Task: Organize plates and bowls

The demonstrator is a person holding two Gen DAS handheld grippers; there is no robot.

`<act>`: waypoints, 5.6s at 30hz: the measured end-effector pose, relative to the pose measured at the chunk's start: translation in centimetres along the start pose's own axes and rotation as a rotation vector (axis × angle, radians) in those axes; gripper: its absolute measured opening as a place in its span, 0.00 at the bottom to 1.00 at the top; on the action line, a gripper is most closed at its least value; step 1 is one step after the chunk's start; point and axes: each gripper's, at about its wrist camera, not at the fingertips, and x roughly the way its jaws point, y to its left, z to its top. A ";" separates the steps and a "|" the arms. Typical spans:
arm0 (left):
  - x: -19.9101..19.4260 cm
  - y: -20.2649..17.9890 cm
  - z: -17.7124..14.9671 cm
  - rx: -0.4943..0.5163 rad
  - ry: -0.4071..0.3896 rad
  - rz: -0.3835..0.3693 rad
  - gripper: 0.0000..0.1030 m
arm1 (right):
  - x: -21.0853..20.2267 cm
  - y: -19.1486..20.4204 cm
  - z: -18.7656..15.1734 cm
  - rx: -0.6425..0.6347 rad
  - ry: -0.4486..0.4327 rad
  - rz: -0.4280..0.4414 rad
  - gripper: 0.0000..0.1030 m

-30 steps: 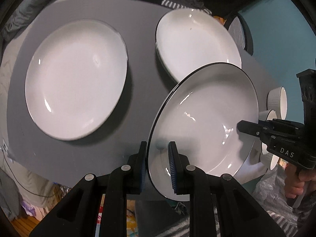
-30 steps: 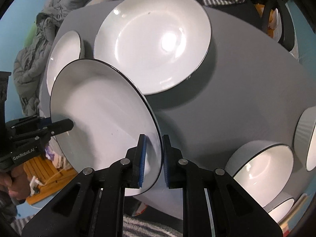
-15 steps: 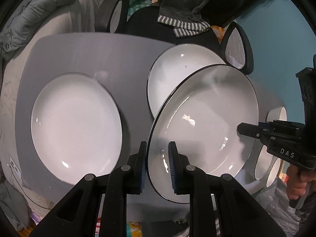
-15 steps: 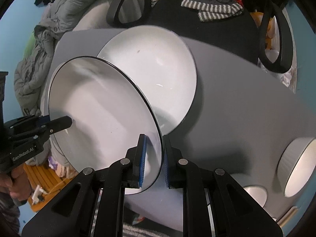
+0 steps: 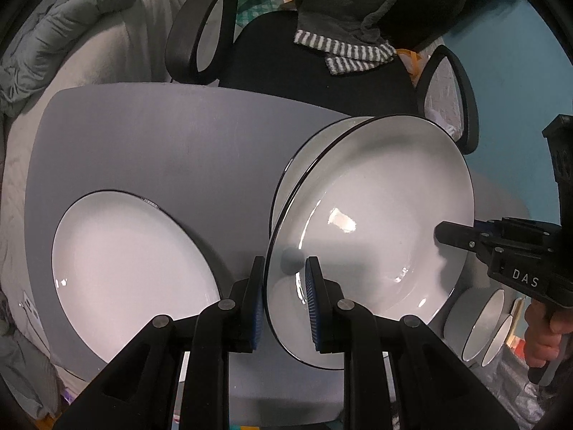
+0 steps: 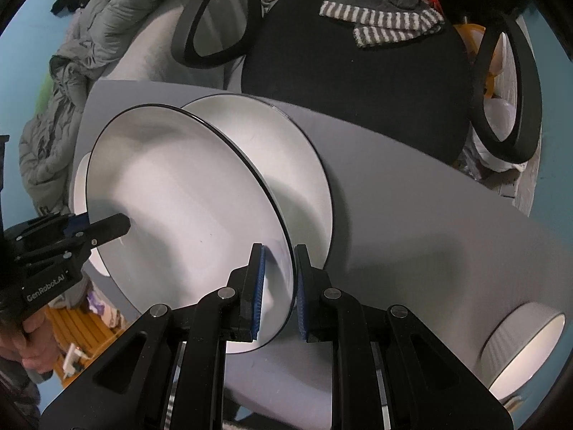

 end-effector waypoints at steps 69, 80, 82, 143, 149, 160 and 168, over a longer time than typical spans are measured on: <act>-2.3 -1.0 -1.4 0.032 -0.034 0.094 0.43 | -0.4 4.4 -0.6 -0.185 0.040 -0.410 0.47; -5.4 0.6 -4.2 0.083 -0.090 0.111 0.56 | -3.3 6.2 -2.4 -0.195 -0.023 -0.418 0.47; -5.8 1.4 -4.6 0.076 -0.097 0.109 0.57 | -3.8 6.8 -2.7 -0.191 -0.033 -0.402 0.47; 0.4 21.9 -6.3 -0.218 0.072 -0.008 0.32 | 8.7 18.5 1.7 -0.059 0.060 -0.030 0.41; 0.4 21.8 -6.3 -0.225 0.074 -0.017 0.26 | 9.2 18.7 1.8 -0.064 0.070 -0.033 0.24; 0.5 20.9 -6.2 -0.206 0.065 -0.003 0.18 | 9.4 19.0 1.8 -0.070 0.080 -0.082 0.12; 0.1 20.1 -6.6 -0.179 0.062 0.015 0.17 | 9.4 19.3 1.7 -0.070 0.079 -0.101 0.12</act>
